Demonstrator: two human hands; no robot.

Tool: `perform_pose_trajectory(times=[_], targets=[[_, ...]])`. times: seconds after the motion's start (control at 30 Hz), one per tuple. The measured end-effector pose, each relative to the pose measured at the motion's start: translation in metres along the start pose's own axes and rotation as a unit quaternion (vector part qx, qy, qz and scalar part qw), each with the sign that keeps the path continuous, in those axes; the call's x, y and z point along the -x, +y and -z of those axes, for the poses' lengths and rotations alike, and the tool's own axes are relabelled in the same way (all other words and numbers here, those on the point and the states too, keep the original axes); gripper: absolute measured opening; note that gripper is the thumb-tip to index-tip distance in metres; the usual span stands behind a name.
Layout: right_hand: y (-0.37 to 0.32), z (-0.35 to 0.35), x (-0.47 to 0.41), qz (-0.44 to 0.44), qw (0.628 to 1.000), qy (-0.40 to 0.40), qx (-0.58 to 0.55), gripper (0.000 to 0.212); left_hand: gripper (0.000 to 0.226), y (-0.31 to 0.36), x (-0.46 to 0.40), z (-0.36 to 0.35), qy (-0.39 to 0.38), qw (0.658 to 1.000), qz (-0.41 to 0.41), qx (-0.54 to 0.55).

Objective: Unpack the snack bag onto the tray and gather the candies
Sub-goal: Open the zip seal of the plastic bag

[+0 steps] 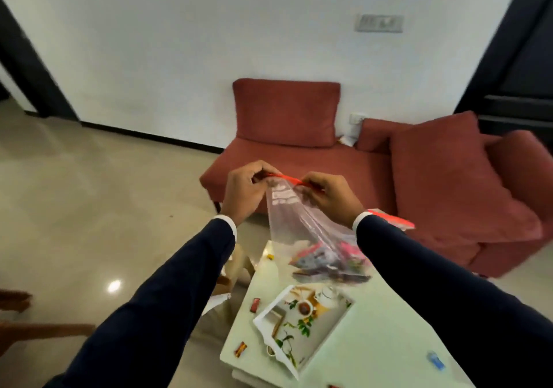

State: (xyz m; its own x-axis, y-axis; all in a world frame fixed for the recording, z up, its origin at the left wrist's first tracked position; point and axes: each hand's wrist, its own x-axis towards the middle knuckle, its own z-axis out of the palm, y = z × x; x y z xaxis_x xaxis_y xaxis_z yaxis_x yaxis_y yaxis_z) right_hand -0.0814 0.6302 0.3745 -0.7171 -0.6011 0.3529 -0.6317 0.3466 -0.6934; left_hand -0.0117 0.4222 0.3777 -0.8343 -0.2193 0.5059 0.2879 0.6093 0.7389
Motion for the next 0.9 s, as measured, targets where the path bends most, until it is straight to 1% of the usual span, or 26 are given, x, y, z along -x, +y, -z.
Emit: perform_pose_trajectory(times=[0.07,0.17,0.23,0.3,0.33,0.37,0.43,0.47,0.5,0.57,0.63,0.8,0.9], targets=[[0.006,0.016,0.037,-0.031,0.999,0.005,0.026,0.011,0.015,0.008,0.023,-0.027,-0.032,0.999,-0.022,0.012],[0.014,0.033,0.09,-0.076,0.994,0.022,0.068,0.008,0.02,0.019,0.058,-0.068,-0.047,0.998,-0.022,0.021],[0.02,0.045,0.125,-0.122,0.988,0.042,0.081,0.007,0.026,0.032,0.083,-0.095,-0.038,0.999,0.009,0.032],[0.027,0.058,0.158,-0.173,0.98,0.057,0.083,0.006,0.028,0.047,0.11,-0.12,-0.032,0.995,0.062,0.066],[0.029,0.064,0.172,-0.198,0.975,0.064,0.074,0.005,0.025,0.054,0.123,-0.13,-0.053,0.99,0.092,0.091],[0.031,0.067,0.183,-0.223,0.971,0.07,0.055,0.005,0.021,0.059,0.133,-0.139,-0.097,0.98,0.122,0.121],[0.033,0.075,0.207,-0.261,0.961,0.09,-0.002,0.006,0.011,0.074,0.151,-0.159,-0.229,0.94,0.177,0.181],[0.034,0.076,0.217,-0.272,0.957,0.093,-0.031,0.006,0.013,0.081,0.157,-0.167,-0.276,0.917,0.198,0.208],[0.034,0.079,0.23,-0.277,0.955,0.093,-0.05,0.006,0.017,0.091,0.161,-0.178,-0.298,0.902,0.212,0.229],[0.037,0.082,0.25,-0.284,0.951,0.091,-0.085,0.009,0.021,0.109,0.167,-0.193,-0.293,0.889,0.243,0.256],[0.041,0.082,0.266,-0.292,0.944,0.096,-0.123,0.011,0.021,0.12,0.171,-0.206,-0.278,0.884,0.269,0.261],[0.063,0.087,0.297,-0.296,0.932,0.107,-0.182,0.021,0.02,0.136,0.184,-0.24,-0.267,0.891,0.298,0.216],[0.085,0.1,0.31,-0.302,0.926,0.106,-0.198,0.015,0.02,0.151,0.186,-0.264,-0.257,0.891,0.314,0.205]])
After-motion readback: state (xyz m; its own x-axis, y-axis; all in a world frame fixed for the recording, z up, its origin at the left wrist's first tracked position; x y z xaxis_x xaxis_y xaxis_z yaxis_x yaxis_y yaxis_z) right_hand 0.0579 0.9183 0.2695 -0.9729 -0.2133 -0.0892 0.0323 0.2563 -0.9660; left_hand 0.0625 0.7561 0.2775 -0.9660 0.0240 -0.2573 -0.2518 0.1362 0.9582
